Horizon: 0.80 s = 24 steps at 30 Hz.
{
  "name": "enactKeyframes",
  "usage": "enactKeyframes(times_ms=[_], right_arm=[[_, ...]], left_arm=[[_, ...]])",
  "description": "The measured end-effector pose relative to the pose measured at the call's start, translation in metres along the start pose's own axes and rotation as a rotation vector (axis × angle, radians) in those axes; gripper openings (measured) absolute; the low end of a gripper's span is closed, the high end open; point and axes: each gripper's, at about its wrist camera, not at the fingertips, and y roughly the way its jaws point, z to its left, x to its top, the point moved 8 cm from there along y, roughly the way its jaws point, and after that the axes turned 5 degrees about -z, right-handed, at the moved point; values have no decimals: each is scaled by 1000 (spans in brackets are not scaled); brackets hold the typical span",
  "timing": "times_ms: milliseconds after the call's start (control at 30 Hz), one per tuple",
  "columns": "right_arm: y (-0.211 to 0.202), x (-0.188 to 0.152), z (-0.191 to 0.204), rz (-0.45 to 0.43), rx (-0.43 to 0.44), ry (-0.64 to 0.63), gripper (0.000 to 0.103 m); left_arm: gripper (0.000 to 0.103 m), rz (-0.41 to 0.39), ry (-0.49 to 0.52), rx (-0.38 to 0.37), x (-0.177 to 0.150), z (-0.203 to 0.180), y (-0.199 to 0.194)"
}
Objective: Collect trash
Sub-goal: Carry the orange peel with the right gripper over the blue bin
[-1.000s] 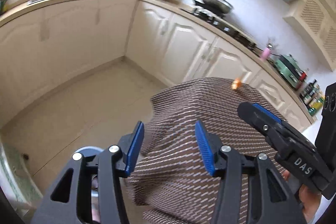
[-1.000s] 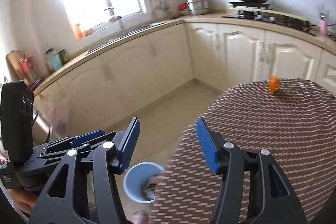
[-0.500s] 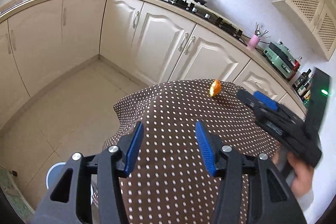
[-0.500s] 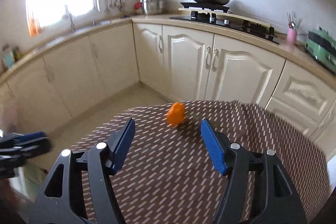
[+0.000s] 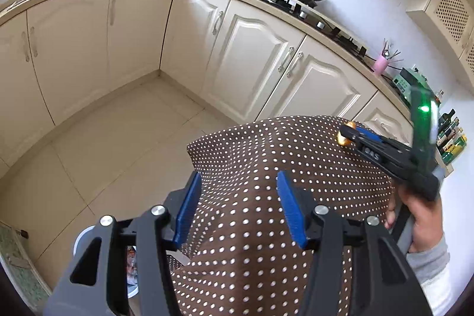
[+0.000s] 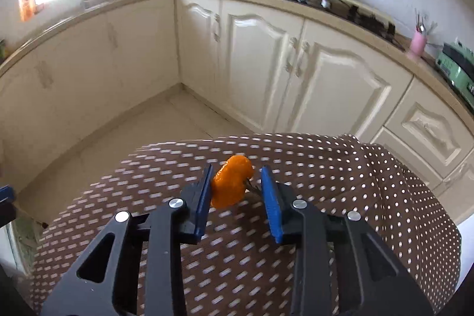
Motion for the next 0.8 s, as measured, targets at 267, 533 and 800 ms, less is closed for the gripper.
enactKeyframes(times_ms=[267,533,800], right_arm=[[-80,-2,120,-73,208,-71,30],[-129,-14,253,-87,383,-154,30],[-124,-49,388,-32,531,-224,31]], left_arm=[[52,-62,-40,35,0,40,-56],[52,-109,-117,179,-20,138,-133],[52,-73,-221,356,-66,262,-171]])
